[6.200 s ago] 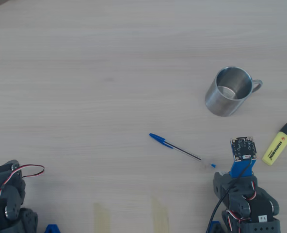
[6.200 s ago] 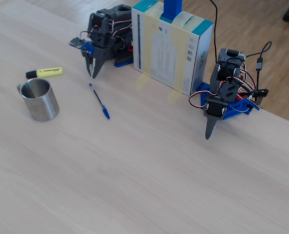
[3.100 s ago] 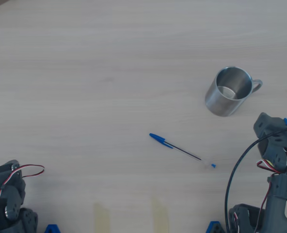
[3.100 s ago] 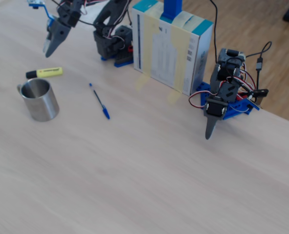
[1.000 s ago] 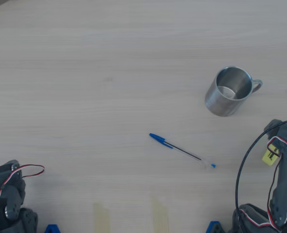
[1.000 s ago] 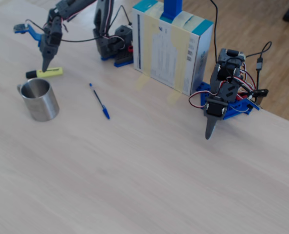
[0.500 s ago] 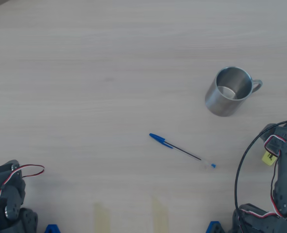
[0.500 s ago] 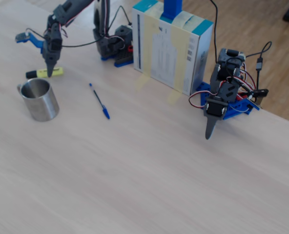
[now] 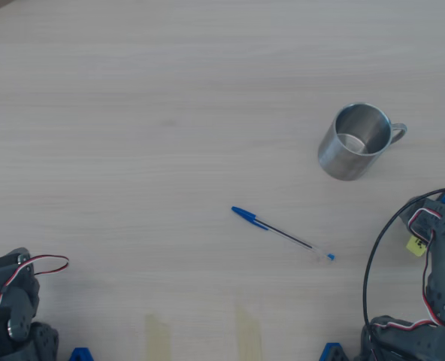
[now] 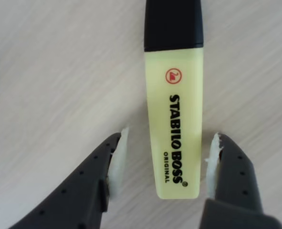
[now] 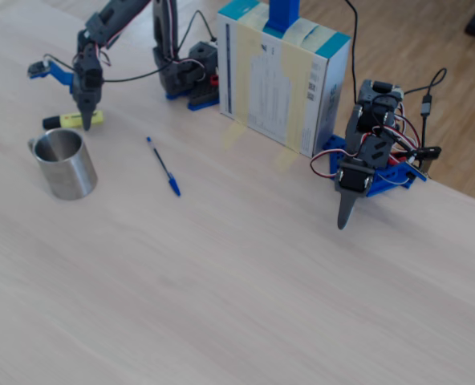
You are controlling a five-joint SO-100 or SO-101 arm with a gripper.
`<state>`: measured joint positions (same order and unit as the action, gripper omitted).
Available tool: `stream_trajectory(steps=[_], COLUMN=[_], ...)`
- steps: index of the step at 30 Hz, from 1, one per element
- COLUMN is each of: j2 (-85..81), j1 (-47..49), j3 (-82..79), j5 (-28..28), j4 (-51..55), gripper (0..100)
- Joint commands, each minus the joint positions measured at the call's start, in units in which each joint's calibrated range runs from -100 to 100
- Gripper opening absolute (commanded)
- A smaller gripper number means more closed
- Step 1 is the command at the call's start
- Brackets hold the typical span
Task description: Grab the yellow pen and put it in the silver cup.
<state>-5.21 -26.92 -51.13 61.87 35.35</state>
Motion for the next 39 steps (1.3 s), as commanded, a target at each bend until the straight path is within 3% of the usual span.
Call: stream_trajectory(steps=[1,11,18,22,39], j2=[0.6,0.8,0.4,0.1,-4.8], j1=[-0.6,-0.6,-0.6,-0.6,0.3], j3=[2.1,0.9,0.9,0.9,0.9], j5=[-0.3,-0.3,-0.3,-0.3,-0.4], j4=[-0.6,-0.6,-0.6,-0.6,0.1], gripper=[27,26,10,7,7])
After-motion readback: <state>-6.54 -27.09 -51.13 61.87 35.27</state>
